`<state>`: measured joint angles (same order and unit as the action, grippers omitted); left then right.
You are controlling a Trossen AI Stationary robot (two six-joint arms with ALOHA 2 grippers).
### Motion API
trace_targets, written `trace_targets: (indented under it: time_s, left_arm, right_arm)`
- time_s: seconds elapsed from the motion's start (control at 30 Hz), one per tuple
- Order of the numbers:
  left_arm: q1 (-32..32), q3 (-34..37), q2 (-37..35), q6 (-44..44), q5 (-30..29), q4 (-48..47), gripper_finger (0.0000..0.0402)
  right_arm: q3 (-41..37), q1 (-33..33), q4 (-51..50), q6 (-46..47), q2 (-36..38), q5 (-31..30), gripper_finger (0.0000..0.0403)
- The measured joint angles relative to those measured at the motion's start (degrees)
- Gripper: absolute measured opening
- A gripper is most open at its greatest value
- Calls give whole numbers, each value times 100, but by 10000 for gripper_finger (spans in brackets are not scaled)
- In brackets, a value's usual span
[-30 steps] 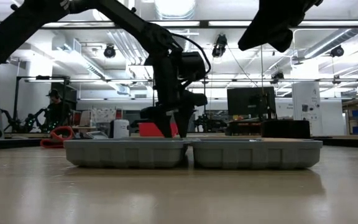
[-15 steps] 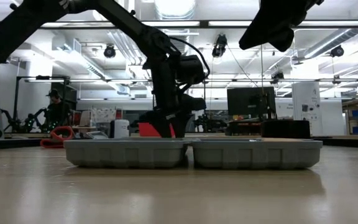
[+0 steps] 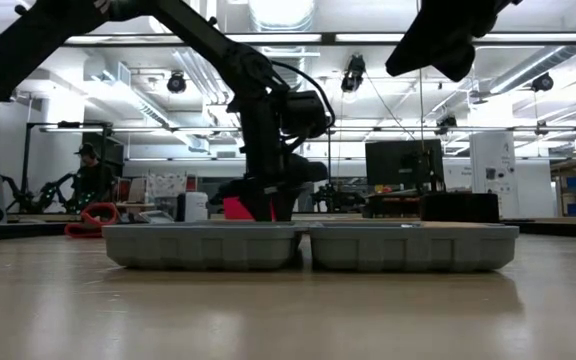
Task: Prefit tool cases
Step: Put the hammer into the gray tool box
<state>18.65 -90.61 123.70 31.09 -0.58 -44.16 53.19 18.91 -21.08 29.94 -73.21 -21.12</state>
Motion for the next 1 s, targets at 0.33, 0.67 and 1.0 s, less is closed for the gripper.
trace_targets:
  time_s: [0.33,0.67,1.0]
  left_arm:
    - [-2,0,-8,-31,217,-103,88]
    - [-26,-85,-163,-171,320,-553,90]
    - [-321,-389,-400,-313,306,-1231,92]
  right_arm:
    - [0,27,0,-3,0,-2,18]
    - [0,25,-2,-18,0,-54,18]
    - [0,28,-149,6,-2,-130,18]
